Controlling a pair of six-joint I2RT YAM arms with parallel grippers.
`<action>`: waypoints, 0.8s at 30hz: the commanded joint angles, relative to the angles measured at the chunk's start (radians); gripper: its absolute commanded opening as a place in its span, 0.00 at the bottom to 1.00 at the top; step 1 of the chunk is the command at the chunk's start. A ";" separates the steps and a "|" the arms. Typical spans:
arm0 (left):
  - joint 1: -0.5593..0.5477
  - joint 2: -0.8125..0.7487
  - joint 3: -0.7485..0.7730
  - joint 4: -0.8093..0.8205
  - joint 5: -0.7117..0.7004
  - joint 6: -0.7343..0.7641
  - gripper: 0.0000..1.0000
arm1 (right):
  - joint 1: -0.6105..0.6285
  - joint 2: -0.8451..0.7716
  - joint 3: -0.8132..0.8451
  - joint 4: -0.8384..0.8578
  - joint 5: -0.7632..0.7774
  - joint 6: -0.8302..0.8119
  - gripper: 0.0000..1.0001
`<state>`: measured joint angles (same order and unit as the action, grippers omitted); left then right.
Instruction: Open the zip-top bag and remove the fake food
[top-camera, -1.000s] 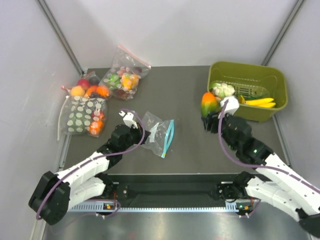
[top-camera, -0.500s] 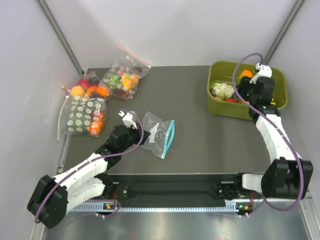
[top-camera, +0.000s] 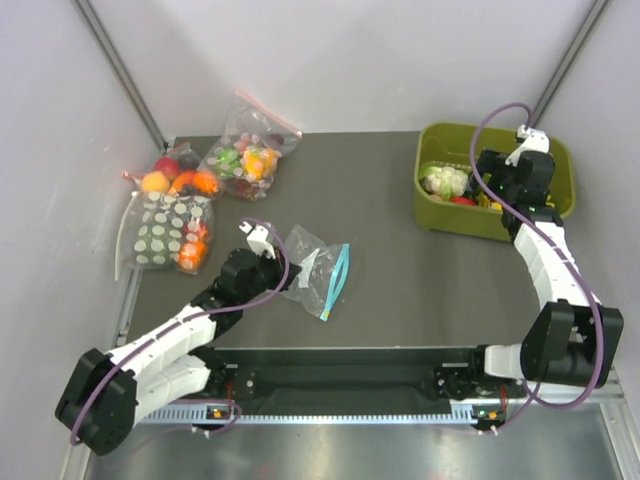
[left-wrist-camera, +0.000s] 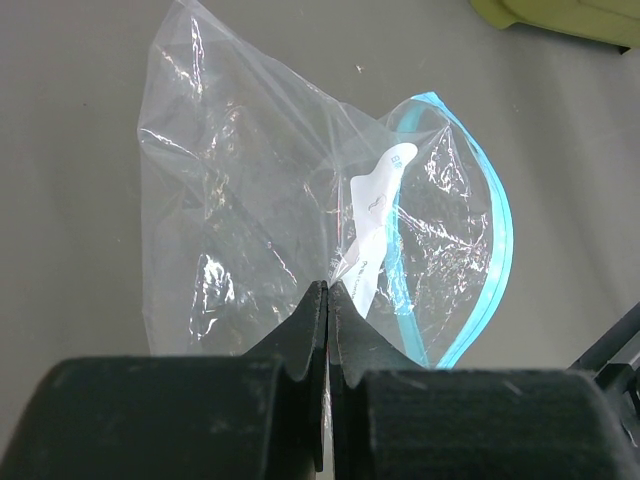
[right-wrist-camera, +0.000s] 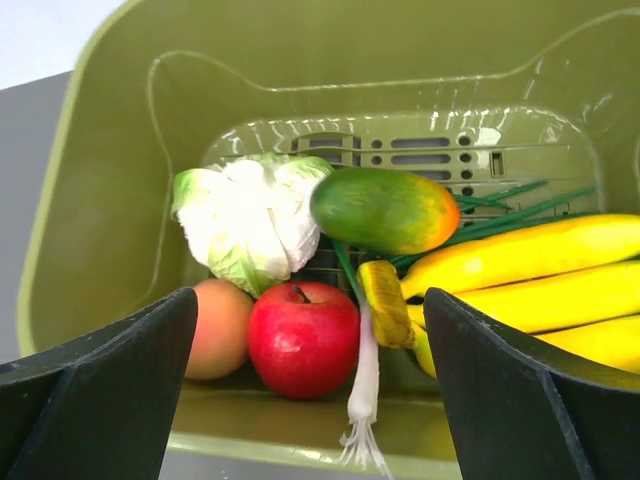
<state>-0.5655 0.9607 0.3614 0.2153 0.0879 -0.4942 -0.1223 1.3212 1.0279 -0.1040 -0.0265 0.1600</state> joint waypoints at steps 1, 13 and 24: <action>0.006 0.010 0.047 0.027 0.013 0.019 0.00 | -0.010 -0.083 0.003 0.067 -0.044 0.003 0.94; 0.009 0.033 0.080 0.012 0.004 0.019 0.22 | 0.346 -0.431 -0.276 0.047 0.020 0.009 0.97; 0.009 -0.048 0.129 -0.105 -0.059 0.045 0.99 | 0.592 -0.599 -0.417 -0.052 0.181 0.069 0.98</action>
<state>-0.5621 0.9535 0.4320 0.1501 0.0624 -0.4690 0.4316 0.7589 0.6205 -0.1349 0.0841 0.2066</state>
